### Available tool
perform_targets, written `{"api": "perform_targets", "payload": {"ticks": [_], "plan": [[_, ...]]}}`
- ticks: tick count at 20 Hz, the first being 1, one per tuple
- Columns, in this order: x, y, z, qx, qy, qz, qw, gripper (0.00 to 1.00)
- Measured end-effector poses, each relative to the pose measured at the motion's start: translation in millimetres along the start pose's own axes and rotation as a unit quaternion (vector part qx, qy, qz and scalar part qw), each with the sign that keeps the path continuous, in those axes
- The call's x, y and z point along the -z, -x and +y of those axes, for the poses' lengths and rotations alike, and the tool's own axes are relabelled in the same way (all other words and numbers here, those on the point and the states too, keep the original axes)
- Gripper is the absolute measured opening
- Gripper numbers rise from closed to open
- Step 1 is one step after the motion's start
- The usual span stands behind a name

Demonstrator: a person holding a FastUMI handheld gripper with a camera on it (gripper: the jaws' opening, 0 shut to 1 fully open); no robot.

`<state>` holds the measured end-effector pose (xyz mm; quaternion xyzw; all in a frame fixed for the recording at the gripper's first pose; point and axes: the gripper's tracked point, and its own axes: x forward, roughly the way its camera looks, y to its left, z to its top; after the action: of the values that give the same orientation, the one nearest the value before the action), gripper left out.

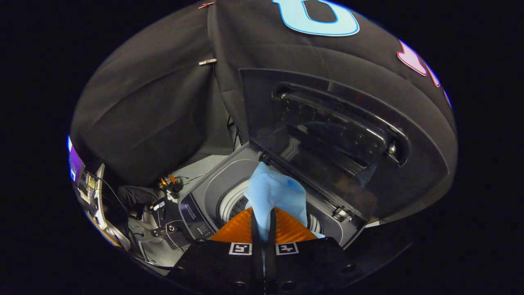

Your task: Put the clothes into the washing machine and then close the washing machine lid.

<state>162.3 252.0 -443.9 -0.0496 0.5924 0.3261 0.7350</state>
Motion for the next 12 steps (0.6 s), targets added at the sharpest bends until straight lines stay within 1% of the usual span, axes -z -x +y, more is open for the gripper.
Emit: {"api": "perform_targets", "payload": {"ticks": [5,11,12], "plan": [[23.0,-6.0,1.8,0.005,0.017,0.044,0.999,0.07],[27.4,-6.5,4.7,0.004,0.034,0.053,0.998,0.07],[26.0,-8.9,8.1,-0.003,0.029,0.047,0.998,0.13]]}}
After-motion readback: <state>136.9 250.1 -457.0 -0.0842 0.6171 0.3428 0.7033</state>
